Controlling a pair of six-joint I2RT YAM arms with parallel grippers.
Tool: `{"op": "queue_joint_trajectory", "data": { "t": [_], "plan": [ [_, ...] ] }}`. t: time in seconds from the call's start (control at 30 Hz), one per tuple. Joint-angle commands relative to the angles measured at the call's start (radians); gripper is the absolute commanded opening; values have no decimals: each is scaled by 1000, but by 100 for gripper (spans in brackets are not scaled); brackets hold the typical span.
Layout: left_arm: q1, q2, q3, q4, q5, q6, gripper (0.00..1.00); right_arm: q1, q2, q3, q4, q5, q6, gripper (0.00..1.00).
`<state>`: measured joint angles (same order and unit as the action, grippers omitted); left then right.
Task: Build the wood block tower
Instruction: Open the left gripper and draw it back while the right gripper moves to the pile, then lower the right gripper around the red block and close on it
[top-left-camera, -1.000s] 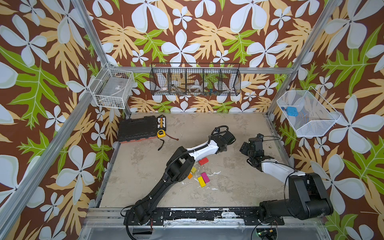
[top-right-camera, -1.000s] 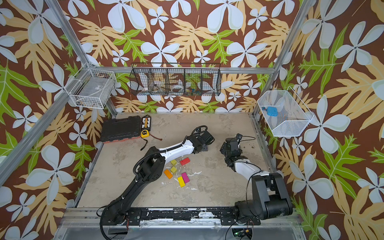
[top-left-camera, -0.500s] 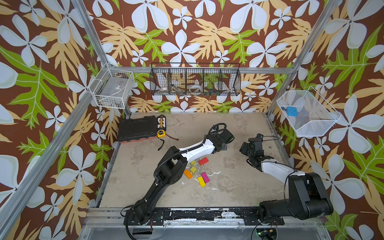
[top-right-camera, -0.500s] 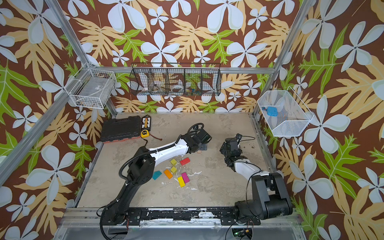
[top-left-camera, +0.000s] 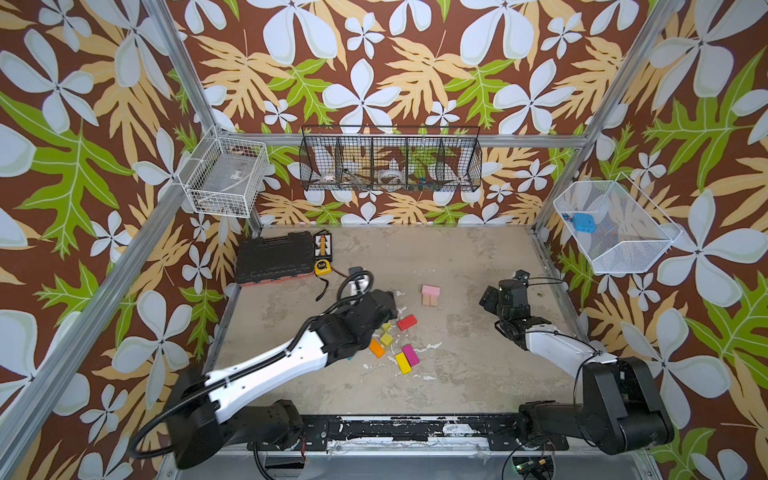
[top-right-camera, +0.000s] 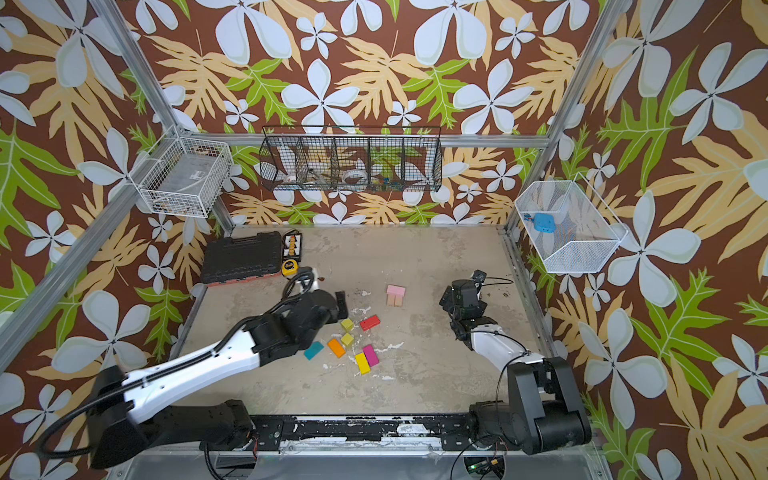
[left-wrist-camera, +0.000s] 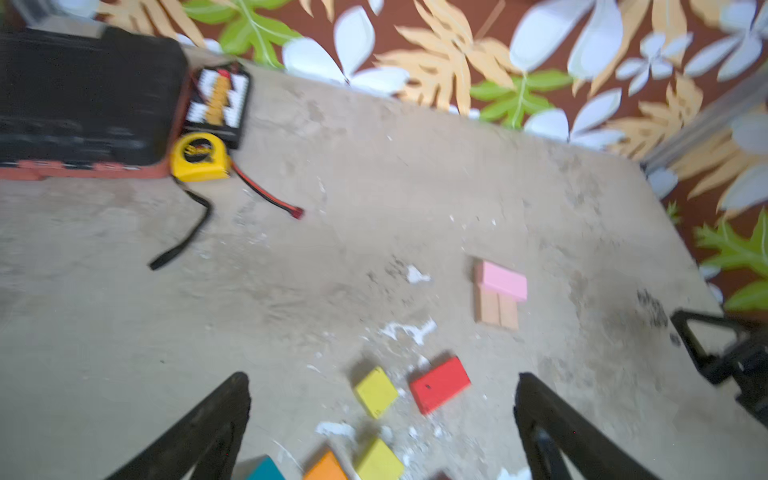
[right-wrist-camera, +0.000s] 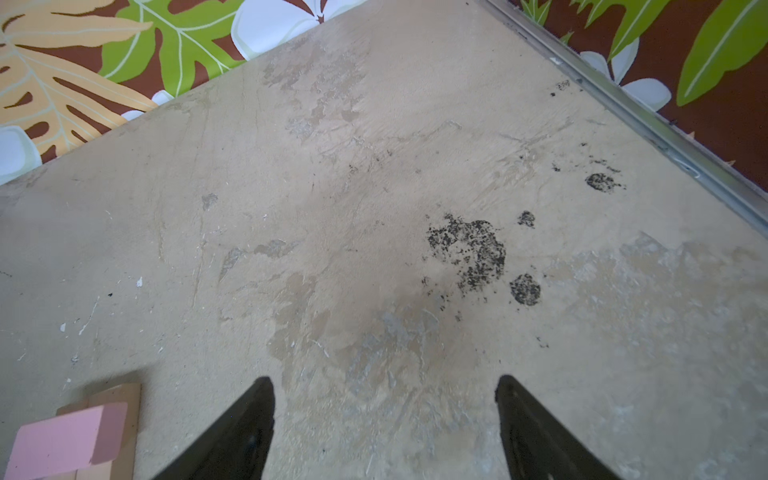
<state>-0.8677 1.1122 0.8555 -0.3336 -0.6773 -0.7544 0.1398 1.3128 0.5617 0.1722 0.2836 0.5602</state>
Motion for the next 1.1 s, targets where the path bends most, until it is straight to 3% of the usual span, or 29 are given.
{"op": "queue_joint_trajectory", "data": {
  "t": [0.0,0.07,0.17,0.23,0.3,0.43,0.57,0.87,1.07],
  "plan": [
    [100,-211,-161,41,-54,64,100,12,-60,-11,-8,-36,-12,86],
    [182,-359,-266,65,-65,107,100,57,-127,-8,-58,-32,-9,89],
    [320,-501,-399,156,3,165,100,173,-252,-2,-81,-43,0,94],
    [400,-496,-437,177,19,166,100,296,-313,3,-79,-13,0,98],
    [450,-431,-454,178,-33,131,100,413,-333,14,-72,0,-6,100],
    [461,-324,-423,192,-4,137,100,586,-247,86,-98,21,-2,99],
    [461,-326,-449,235,32,138,100,706,-83,175,-137,41,0,97],
    [461,-407,-481,215,11,101,100,819,200,344,-269,-14,26,90],
    [461,-486,-511,218,12,98,100,822,330,399,-297,-55,17,87]
  ]
}}
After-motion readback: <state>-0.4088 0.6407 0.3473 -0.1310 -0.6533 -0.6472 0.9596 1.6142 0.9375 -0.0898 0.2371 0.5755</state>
